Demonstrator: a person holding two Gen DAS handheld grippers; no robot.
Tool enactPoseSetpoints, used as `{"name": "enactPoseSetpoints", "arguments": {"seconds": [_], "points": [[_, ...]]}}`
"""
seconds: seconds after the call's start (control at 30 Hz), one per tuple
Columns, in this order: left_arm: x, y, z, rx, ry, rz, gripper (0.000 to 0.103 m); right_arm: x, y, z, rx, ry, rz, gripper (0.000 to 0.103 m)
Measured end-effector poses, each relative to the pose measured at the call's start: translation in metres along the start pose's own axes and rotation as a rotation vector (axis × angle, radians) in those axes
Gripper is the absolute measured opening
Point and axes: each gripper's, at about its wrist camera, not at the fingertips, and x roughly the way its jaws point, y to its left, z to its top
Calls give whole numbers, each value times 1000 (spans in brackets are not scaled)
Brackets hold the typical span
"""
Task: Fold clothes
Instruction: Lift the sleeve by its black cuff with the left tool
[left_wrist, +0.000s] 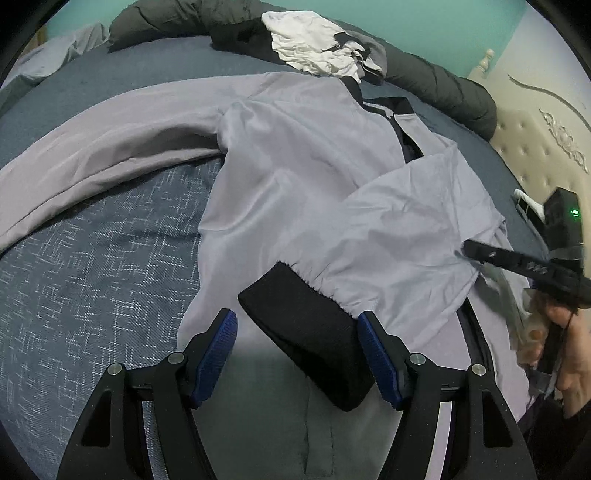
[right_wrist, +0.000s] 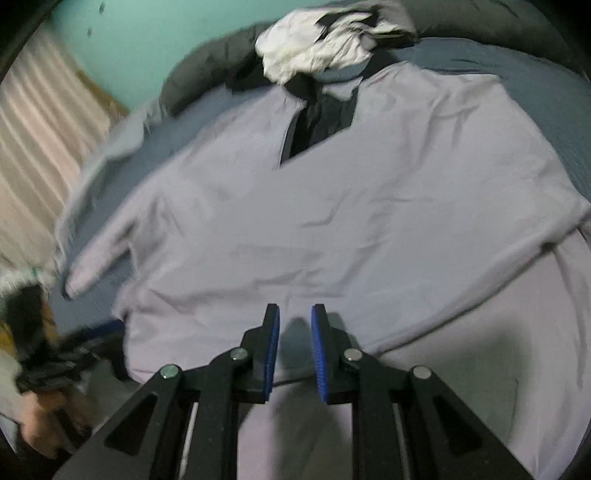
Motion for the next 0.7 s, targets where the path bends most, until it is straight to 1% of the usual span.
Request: {"name": "enactPoseSetpoints", "arguments": {"seconds": [0.07,0.17,0.33,0.47,0.6,0.7], "points": [[-2,1,1,-16,0,-10,72,-11,-3,-4,14,-37,2,17],[-9,3,3,-45,-8,-24,72,-28,-11,-8,43,-91,-1,21],[-34,16,8,-107,-47,-9,72,-36,-33,-12,123,-120,21,22],[-51,38,16,-165,-74,28,72,-45,-37,-13,131,-137,48,22],[-64,62,25,-232,-69,29,72,-50,-39,-13,149,-151,77,22],[-73,85,30,-303,-67,26,72,-52,-40,-12,162,-161,99,22]]}}
